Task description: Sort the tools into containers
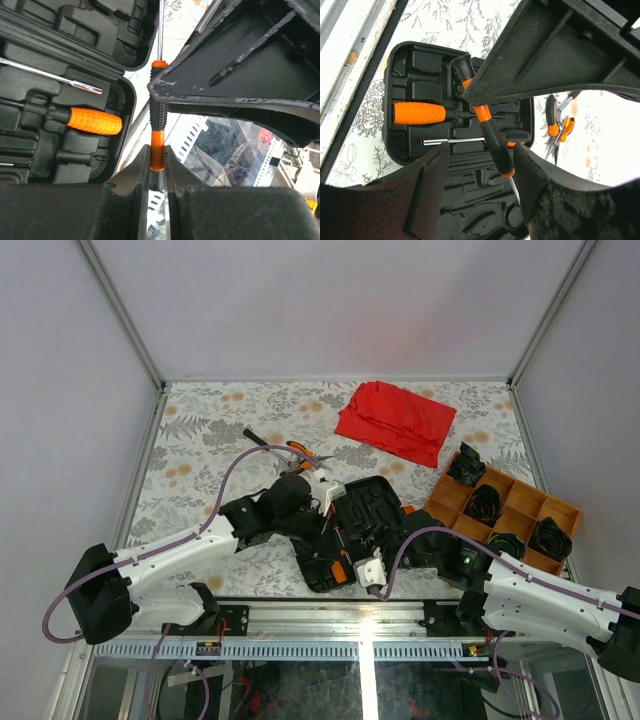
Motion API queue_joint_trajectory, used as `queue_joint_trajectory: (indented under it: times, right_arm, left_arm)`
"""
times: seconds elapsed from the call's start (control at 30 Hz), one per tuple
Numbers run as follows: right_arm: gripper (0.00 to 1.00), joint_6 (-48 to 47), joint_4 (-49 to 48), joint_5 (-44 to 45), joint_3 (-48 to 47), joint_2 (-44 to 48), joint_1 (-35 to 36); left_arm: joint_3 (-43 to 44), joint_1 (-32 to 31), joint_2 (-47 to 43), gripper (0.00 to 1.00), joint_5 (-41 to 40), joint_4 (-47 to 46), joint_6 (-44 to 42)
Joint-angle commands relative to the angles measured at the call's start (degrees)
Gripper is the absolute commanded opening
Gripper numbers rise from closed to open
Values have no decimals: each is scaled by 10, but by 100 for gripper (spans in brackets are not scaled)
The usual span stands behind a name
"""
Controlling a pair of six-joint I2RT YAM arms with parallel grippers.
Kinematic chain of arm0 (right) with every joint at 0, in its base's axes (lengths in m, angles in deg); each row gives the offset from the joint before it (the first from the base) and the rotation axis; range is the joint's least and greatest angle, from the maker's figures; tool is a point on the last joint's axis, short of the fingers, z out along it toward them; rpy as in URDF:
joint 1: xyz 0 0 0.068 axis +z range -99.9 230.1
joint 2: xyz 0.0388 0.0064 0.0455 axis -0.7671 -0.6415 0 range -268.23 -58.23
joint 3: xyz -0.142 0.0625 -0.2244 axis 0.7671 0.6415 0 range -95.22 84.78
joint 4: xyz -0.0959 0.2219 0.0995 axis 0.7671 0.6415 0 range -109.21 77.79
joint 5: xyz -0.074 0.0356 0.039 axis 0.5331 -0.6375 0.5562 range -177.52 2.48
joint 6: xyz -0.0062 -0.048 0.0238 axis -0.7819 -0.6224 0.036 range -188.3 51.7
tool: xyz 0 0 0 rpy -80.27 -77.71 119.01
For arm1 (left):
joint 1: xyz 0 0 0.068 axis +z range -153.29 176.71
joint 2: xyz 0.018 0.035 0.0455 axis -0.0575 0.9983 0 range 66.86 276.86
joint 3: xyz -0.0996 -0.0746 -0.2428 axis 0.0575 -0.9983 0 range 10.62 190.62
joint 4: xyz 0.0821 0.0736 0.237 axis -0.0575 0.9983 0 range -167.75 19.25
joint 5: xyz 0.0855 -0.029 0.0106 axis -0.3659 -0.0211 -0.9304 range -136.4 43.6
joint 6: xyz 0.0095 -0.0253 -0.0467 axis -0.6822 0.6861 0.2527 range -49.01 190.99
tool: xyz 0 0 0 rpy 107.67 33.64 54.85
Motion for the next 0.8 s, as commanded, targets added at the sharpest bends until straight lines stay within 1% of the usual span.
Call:
queue_joint_trajectory:
  times: [0.0, 0.07, 0.13, 0.2, 0.27, 0.3, 0.37, 0.47, 0.6, 0.7, 0.77]
  right_arm:
    - [58, -21, -17, -2, -25, -6, -1]
    - [54, -19, -21, 1, -23, -8, -1]
    - [46, -15, -19, 2, -22, -12, -1]
    - [32, -12, -14, 6, -24, -15, -1]
    - [13, 26, -21, 21, -26, -16, -1]
    - [10, 37, -23, 28, -26, -15, 0]
    - [8, 49, -23, 30, -24, -7, -1]
    - [4, 94, -44, 40, -15, 18, -1]
    - [1, 221, -117, 94, 8, 52, -1]
    - [0, 317, -164, 109, 22, 63, -1]
    - [0, 394, -203, 114, 29, 62, -1]
  left_arm:
    - [29, -14, 11, 0, 8, -20, -21]
    - [32, -19, 16, 0, 8, -17, -24]
    - [33, -22, 17, 0, 8, -16, -25]
    - [34, -25, 17, 0, 6, -15, -25]
    - [35, -25, 14, 1, -1, -14, -26]
    - [35, -25, 11, 4, -11, -13, -26]
    - [33, -25, -4, 12, -40, -14, -25]
    - [29, -25, -42, 27, -94, -22, -17]
    - [7, -25, -106, 42, -170, -64, 20]
    - [-22, -25, -159, 54, -227, -111, 68]
    - [-49, -25, -187, 57, -253, -150, 103]
